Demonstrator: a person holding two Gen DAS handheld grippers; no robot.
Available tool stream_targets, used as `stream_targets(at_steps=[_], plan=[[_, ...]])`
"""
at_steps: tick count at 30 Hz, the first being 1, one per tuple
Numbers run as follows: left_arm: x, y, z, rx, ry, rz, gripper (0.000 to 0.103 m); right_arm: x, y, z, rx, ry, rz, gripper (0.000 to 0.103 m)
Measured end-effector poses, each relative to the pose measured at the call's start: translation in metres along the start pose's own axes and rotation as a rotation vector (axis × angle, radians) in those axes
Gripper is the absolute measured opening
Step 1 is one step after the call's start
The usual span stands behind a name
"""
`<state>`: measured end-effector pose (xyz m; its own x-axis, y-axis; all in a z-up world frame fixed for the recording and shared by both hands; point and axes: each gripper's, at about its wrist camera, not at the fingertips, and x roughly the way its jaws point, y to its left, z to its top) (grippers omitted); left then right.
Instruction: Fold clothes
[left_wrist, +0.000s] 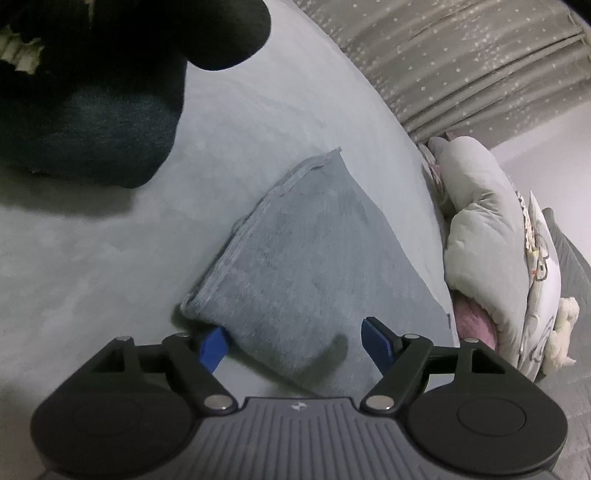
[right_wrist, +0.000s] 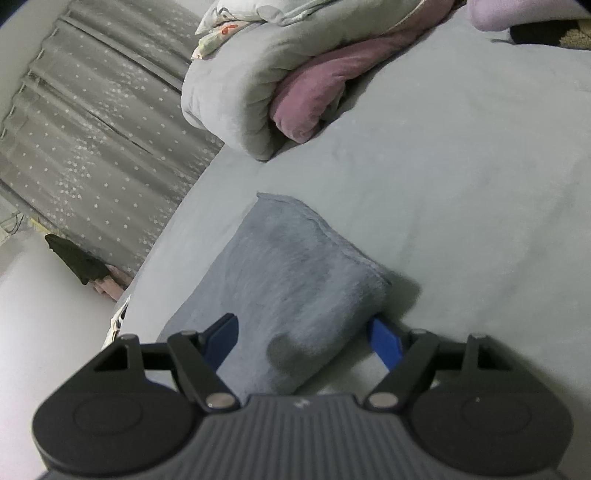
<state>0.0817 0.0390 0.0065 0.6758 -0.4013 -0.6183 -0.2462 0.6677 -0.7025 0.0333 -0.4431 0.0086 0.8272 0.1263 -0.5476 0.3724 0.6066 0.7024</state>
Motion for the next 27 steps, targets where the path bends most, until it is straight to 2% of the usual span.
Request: stream_targets(at_steps=[2,3,4,5,6,7,8,9,14,19,27], plan=[[0.002,0.000,-0.001,0.010,-0.016,-0.003,0.074,0.002,0.002,-0.002,-0.004,-0.011,-0.007,0.075],[0.002,0.000,-0.001,0.017,-0.025,-0.004,0.072,0.003,0.003,-0.003,-0.008,-0.016,-0.011,0.069],[0.003,0.000,-0.001,0.022,-0.030,0.002,0.061,0.003,0.004,-0.004,-0.012,-0.020,-0.018,0.060],[0.003,0.001,-0.001,0.028,-0.035,0.007,0.046,0.004,0.004,-0.005,-0.015,-0.026,-0.030,0.056],[0.003,0.002,0.000,0.031,-0.038,0.013,0.039,0.004,0.003,-0.006,-0.017,-0.035,-0.045,0.046],[0.003,0.005,0.001,0.028,-0.033,0.017,0.027,0.005,0.002,-0.006,-0.015,-0.039,-0.057,0.028],[0.004,0.008,0.003,0.022,-0.028,0.020,0.018,0.004,0.001,-0.007,-0.011,-0.041,-0.067,0.019],[0.004,0.011,0.006,0.013,-0.022,0.013,0.018,0.006,-0.002,-0.006,0.000,-0.037,-0.074,0.013],[-0.001,0.009,0.009,0.030,-0.031,0.019,0.012,0.002,0.005,-0.006,-0.054,-0.066,-0.088,0.010],[-0.012,0.009,0.016,0.014,-0.052,0.023,0.010,-0.014,0.022,-0.001,-0.150,-0.118,-0.093,0.009],[-0.030,0.004,0.017,0.010,-0.043,0.025,0.009,-0.047,0.038,0.004,-0.195,-0.153,-0.091,0.008]])
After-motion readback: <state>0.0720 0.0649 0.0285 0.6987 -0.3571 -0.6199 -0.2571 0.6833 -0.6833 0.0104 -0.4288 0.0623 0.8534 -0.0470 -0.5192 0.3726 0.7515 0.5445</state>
